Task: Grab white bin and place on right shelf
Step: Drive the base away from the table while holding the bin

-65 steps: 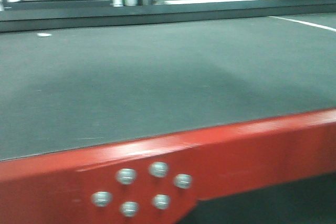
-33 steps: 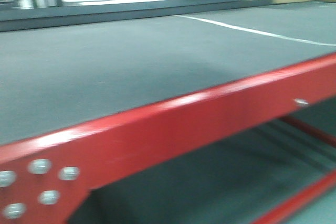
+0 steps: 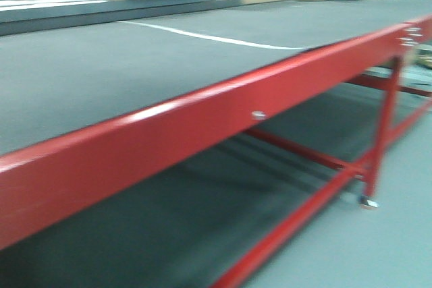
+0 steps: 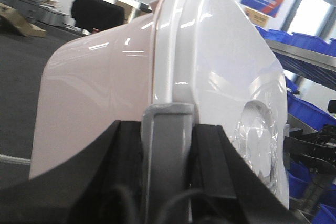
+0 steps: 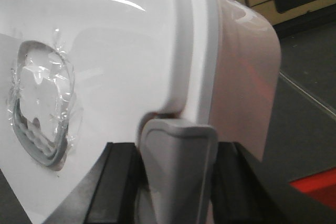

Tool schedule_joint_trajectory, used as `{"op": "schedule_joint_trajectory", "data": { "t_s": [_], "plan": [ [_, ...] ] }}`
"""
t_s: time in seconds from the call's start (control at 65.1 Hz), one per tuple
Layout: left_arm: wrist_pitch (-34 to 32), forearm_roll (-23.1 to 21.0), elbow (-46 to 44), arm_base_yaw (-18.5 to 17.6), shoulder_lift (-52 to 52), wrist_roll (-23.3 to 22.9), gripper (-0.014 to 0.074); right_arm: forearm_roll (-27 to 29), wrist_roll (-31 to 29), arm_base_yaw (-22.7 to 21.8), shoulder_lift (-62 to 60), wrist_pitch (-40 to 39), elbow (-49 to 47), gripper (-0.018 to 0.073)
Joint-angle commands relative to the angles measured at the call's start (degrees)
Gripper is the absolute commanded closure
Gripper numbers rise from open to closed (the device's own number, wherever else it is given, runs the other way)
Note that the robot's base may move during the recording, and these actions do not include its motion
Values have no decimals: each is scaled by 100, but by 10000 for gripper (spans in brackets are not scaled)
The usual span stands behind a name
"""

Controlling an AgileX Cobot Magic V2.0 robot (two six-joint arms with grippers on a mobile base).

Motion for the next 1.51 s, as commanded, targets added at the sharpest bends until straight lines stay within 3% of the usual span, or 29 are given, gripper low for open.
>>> {"op": "schedule_joint_trajectory", "data": {
  "t_s": [0.0,1.491],
  "plan": [
    [1615,-73,-184,-295,-182,185,722,1217,-200,237,-250,1691,-246,440],
    [1615,-73,-184,-295,-182,185,722,1217,-200,237,-250,1691,-246,440]
  ]
}}
